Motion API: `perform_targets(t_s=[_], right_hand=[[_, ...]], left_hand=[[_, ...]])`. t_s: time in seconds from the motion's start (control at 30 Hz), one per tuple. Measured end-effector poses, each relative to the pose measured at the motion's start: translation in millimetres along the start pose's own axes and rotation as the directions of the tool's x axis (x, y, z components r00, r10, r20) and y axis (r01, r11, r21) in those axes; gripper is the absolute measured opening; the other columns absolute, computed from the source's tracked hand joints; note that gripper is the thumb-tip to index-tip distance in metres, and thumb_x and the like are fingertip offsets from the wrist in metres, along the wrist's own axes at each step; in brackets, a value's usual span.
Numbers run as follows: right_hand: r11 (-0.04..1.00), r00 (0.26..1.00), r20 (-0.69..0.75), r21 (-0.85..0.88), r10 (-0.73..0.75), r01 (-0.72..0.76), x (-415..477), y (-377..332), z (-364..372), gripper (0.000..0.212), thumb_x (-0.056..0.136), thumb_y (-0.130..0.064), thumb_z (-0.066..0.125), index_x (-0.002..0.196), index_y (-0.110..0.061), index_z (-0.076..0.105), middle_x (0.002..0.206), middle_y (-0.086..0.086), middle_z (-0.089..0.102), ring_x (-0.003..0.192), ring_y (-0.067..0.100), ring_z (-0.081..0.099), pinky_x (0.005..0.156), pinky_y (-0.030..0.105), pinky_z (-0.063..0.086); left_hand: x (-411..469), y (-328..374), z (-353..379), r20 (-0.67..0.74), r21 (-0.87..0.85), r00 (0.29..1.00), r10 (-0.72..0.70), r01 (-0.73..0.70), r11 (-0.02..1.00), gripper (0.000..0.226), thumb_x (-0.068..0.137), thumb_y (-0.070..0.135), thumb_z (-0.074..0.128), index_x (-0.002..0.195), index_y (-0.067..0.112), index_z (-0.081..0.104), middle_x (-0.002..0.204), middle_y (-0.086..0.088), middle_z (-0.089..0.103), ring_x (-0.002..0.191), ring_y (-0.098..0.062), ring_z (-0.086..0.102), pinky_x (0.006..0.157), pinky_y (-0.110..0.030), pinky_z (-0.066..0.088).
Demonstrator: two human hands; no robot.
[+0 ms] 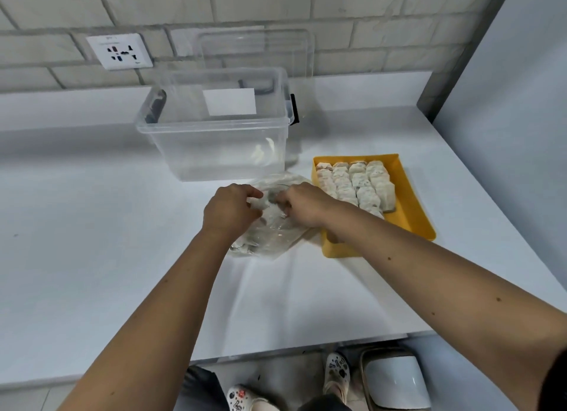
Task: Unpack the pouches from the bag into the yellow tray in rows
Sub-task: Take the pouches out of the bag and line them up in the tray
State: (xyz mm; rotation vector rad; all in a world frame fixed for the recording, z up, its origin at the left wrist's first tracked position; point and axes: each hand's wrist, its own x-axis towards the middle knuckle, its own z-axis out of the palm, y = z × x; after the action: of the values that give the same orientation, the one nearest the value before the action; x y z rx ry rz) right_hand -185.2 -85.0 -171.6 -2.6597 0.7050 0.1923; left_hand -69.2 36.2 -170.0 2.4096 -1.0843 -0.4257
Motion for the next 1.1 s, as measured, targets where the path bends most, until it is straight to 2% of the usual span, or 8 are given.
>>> perform_targets(t_s=[0.1, 0.27, 0.47, 0.53, 0.67, 0.8, 0.97, 1.1], right_hand=[[0.997, 0.999, -0.047, -0.07, 0.026, -0.029, 5.0, 1.4, 1.5, 0.03, 0.092, -0.014, 0.056, 0.122, -0.012, 0.061, 0.13, 0.012, 0.059, 0.118, 0.029, 0.054, 0.081, 0.024, 0.036], [0.98, 0.99, -0.115, -0.17, 0.087, -0.106, 11.7, -4.3, 2.1, 0.023, 0.093, -0.009, 0.054, 0.113, -0.006, 0.065, 0.123, 0.016, 0.061, 0.113, 0.032, 0.057, 0.075, 0.029, 0.036], [0.942, 0.977, -0.18, -0.294, 0.11, -0.161, 24.4, -5.1, -1.6, 0.017, 0.084, -0.005, 0.065, 0.098, -0.011, 0.07, 0.102, 0.01, 0.067, 0.09, 0.03, 0.066, 0.063, 0.028, 0.041], [0.935, 0.975, -0.208, -0.323, 0.08, -0.146, 28.1, -4.0, -1.5, 0.012, 0.085, -0.015, 0.069, 0.096, -0.012, 0.068, 0.101, 0.01, 0.067, 0.088, 0.029, 0.066, 0.063, 0.028, 0.041], [0.917, 0.981, -0.193, -0.392, 0.002, -0.079, 30.8, -4.5, -4.0, 0.029, 0.091, -0.038, 0.063, 0.101, -0.011, 0.065, 0.104, 0.01, 0.067, 0.094, 0.03, 0.066, 0.066, 0.029, 0.039], [0.876, 0.987, -0.122, -0.481, -0.104, 0.032, 30.9, -7.8, -8.3, 0.005, 0.086, -0.018, 0.061, 0.081, -0.016, 0.061, 0.096, 0.008, 0.069, 0.084, 0.028, 0.063, 0.065, 0.029, 0.037], [0.971, 0.962, -0.228, -0.217, -0.152, 0.102, 24.6, 13.4, -12.0, 0.019, 0.082, -0.037, 0.065, 0.081, -0.021, 0.075, 0.082, -0.001, 0.071, 0.074, 0.019, 0.06, 0.061, 0.028, 0.041], [0.967, 0.941, -0.326, 0.193, -0.095, 0.164, 10.1, 21.3, -20.9, 0.006, 0.078, -0.022, 0.073, 0.079, -0.022, 0.079, 0.077, -0.01, 0.073, 0.066, 0.003, 0.063, 0.065, 0.025, 0.051]], left_hand=[[1.5, -2.6, 0.2, 0.026, 0.112, 1.0, 0.007, -0.01, 0.994, 0.045, 0.079, 0.017, 0.072, 0.121, 0.033, 0.067, 0.114, 0.001, 0.069, 0.108, -0.021, 0.061, 0.083, -0.033, 0.052], [2.5, -3.2, 0.1, 0.041, 0.19, 0.999, 0.023, -0.03, 0.981, 0.052, 0.08, 0.023, 0.072, 0.13, 0.036, 0.061, 0.124, 0.004, 0.065, 0.115, -0.021, 0.059, 0.083, -0.032, 0.048], [4.4, -6.1, -1.4, 0.066, 0.176, 0.997, 0.029, -0.04, 0.984, 0.053, 0.079, 0.026, 0.073, 0.13, 0.036, 0.06, 0.126, 0.005, 0.064, 0.116, -0.02, 0.058, 0.087, -0.035, 0.051], [4.7, -6.6, -0.9, 0.064, 0.183, 0.997, 0.035, -0.046, 0.982, 0.053, 0.081, 0.023, 0.071, 0.131, 0.034, 0.06, 0.127, 0.005, 0.063, 0.117, -0.021, 0.058, 0.087, -0.034, 0.051], [5.4, -8.3, -1.1, 0.067, 0.18, 0.997, 0.032, -0.044, 0.983, 0.053, 0.081, 0.019, 0.07, 0.132, 0.032, 0.06, 0.128, 0.004, 0.062, 0.119, -0.02, 0.056, 0.088, -0.034, 0.05], [5.4, -9.6, -1.3, 0.066, 0.14, 0.998, 0.024, -0.033, 0.99, 0.052, 0.08, 0.018, 0.072, 0.13, 0.031, 0.062, 0.126, 0.001, 0.064, 0.117, -0.022, 0.057, 0.088, -0.034, 0.05], [5.1, -10.2, 0.3, 0.065, 0.041, 0.998, 0.002, -0.005, 0.999, 0.052, 0.078, 0.023, 0.076, 0.126, 0.035, 0.063, 0.127, 0.006, 0.064, 0.114, -0.019, 0.059, 0.092, -0.038, 0.051], [2.5, -4.2, 1.8, 0.016, -0.084, 0.998, 0.066, -0.065, 0.994, 0.048, 0.079, 0.024, 0.076, 0.124, 0.036, 0.063, 0.122, 0.011, 0.066, 0.105, -0.016, 0.063, 0.089, -0.035, 0.051]])
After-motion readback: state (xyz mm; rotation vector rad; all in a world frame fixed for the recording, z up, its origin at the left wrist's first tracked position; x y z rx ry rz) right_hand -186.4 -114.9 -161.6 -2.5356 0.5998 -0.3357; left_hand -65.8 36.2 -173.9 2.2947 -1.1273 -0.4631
